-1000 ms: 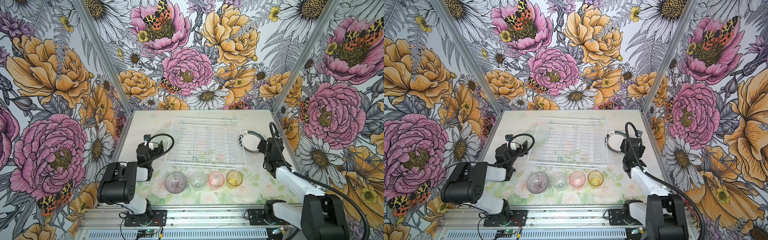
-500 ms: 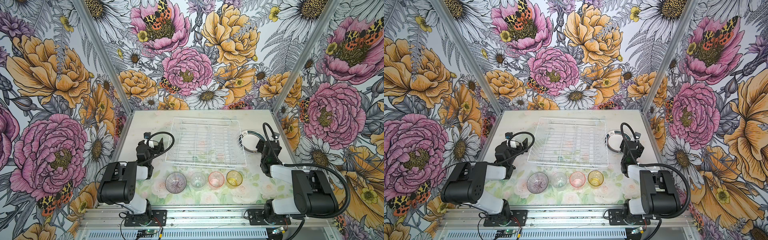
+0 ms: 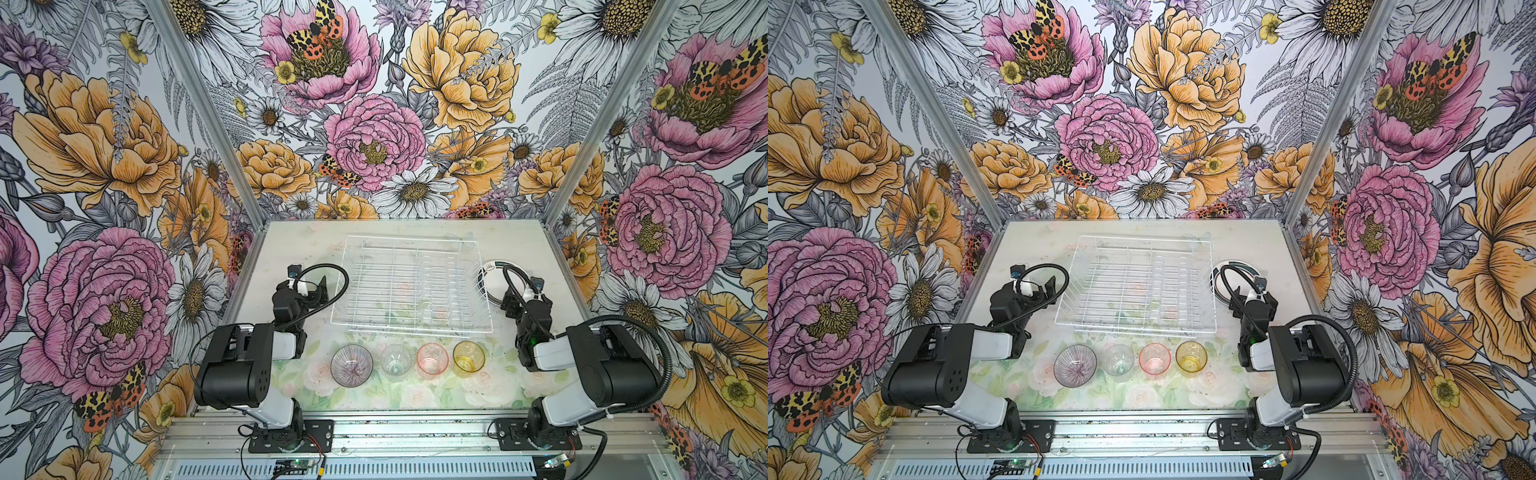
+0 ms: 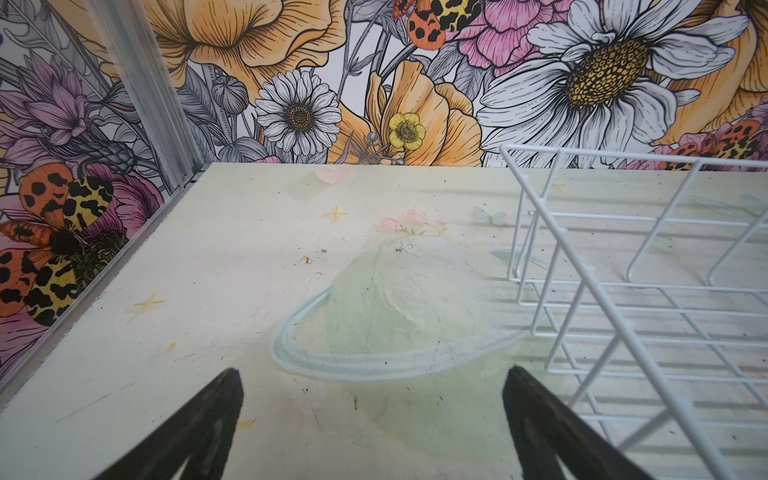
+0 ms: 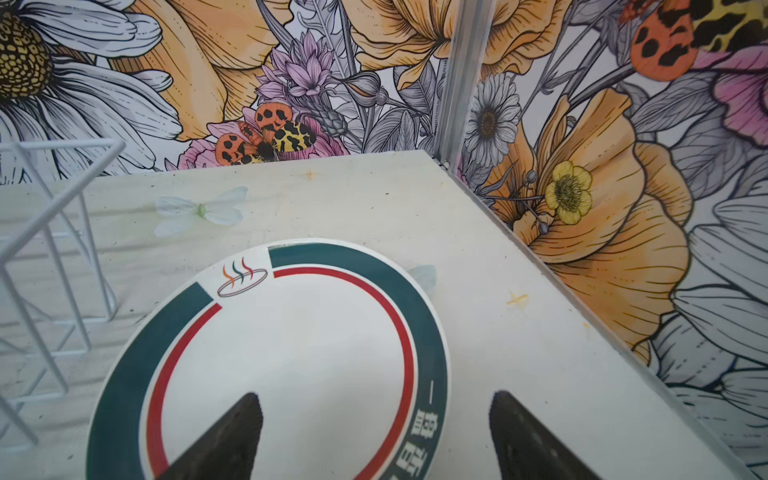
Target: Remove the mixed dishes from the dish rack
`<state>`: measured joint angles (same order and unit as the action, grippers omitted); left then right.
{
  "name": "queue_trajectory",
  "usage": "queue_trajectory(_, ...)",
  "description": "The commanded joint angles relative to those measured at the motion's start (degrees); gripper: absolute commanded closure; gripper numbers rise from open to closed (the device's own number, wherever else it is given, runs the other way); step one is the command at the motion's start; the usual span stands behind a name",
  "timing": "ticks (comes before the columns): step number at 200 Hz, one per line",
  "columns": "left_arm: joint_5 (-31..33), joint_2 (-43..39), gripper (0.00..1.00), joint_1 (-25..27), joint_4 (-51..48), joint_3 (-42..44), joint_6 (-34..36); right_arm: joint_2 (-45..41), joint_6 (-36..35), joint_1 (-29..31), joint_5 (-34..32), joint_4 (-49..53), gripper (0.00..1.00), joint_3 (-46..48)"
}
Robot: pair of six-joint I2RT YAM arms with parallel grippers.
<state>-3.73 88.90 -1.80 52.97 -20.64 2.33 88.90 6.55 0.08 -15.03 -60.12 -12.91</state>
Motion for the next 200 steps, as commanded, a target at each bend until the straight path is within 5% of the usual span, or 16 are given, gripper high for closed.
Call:
queue_trajectory(1, -1.7, 0.0, 0.01, -0.4, 1.3, -0.7, -0.4, -0.3, -2.2, 0.3, 4.7, -5.3, 0.12, -1.9)
queue_trajectory(27, -1.7, 0.0, 0.01, -0.4, 1.3, -0.7, -0.5, -0.9, -0.6, 0.0, 3.5, 10.5, 0.12, -9.6)
queue_trajectory(73, -2.0, -0.1, 0.01, -0.5, 1.2, -0.8, -0.5, -0.2, -0.7, -0.3, 2.6, -0.6, 0.12, -4.5)
queue_trajectory(119, -1.9, 0.0, 0.01, -0.6, 1.2, -0.7, -0.5, -0.6, -0.4, -0.3, 2.1, 2.5, 0.11, -5.8)
queue_trajectory(131, -1.9, -0.1, 0.01, -0.5, 1.2, -0.7, -0.5, -0.5, 0.0, -0.2, 0.5, 3.4, 0.01, -6.3)
queue_trajectory(200, -1.9, -0.1, 0.01, -0.5, 1.2, -0.7, -0.5, -0.5, -0.6, 0.6, -0.5, 6.7, 0.0, -8.1)
